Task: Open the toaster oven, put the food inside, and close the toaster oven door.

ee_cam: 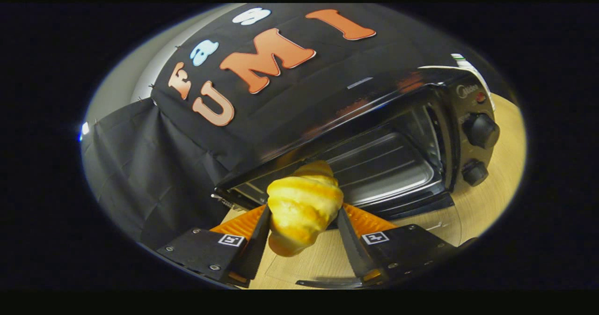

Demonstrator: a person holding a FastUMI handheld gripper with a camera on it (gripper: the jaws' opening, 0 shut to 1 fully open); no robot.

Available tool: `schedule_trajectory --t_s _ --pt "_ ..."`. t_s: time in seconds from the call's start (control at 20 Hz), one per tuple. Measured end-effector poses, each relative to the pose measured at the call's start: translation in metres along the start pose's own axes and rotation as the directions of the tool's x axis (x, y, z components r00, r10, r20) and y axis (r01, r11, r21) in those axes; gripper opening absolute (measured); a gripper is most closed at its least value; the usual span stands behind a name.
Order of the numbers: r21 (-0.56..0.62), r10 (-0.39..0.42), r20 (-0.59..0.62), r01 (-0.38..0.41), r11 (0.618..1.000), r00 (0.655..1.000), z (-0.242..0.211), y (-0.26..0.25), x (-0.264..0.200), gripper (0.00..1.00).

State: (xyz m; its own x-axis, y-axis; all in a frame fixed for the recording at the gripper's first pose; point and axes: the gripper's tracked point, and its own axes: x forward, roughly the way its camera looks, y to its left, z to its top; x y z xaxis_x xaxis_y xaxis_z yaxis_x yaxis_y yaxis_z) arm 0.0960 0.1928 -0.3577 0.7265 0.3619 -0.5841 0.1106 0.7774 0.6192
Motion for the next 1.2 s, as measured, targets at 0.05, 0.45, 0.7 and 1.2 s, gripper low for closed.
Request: schedule_trajectory --t_s 0.05,0.45,0.7,1.2 --pt "-0.017 -0.012 0.006 0.012 1.0 1.0 0.003 -0.001 0.007 0.76" --pt "-0.039 -0.053 0.006 0.053 0.998 0.999 0.014 0.001 0.042 0.76" --pt "-0.04 -0.101 0.019 0.102 0.994 0.995 0.015 -0.009 0.054 0.76" --pt "-0.195 -0.177 0.091 0.192 0.962 0.98 0.022 -0.018 0.063 0.85"
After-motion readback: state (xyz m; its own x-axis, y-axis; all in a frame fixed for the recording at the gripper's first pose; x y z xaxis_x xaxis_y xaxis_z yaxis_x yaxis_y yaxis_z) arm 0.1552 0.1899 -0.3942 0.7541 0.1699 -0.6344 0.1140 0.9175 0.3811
